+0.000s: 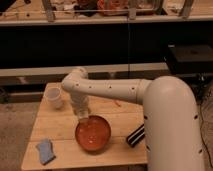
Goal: Place the bottle in the ceramic bowl
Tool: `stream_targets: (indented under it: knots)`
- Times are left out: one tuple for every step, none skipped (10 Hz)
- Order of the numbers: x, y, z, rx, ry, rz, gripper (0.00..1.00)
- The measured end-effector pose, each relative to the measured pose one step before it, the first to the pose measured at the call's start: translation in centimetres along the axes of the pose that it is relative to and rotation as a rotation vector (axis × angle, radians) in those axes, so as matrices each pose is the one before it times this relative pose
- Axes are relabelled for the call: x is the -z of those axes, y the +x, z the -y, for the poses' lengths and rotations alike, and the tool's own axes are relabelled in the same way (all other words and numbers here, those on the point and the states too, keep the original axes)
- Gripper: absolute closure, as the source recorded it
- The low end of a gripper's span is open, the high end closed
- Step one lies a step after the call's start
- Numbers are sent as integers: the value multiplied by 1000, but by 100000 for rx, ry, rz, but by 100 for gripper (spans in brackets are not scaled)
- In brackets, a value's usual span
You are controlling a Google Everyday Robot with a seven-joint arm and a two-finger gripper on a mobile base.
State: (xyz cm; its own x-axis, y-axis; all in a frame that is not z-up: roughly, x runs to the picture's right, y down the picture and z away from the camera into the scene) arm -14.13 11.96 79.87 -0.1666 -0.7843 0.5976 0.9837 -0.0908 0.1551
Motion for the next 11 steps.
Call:
stream_targets:
  knots:
    - [36, -338, -427, -566, -285, -10, 100]
    - [102, -128, -291, -184, -53, -488, 100]
    - [-30, -700, -39, 187, 465, 262, 100]
    - [9, -728, -476, -541, 109, 158, 100]
    - [3, -242, -257, -480, 256, -193, 100]
    - [-97, -230, 160, -47, 501, 23, 100]
    - [25, -137, -23, -210, 384, -105, 100]
    - [32, -161, -299, -344, 41, -103, 100]
    - [30, -162, -181, -245, 129, -37, 100]
    - [-36, -351, 19, 19, 192, 178, 100]
    - [-31, -468, -27, -3, 92, 197, 100]
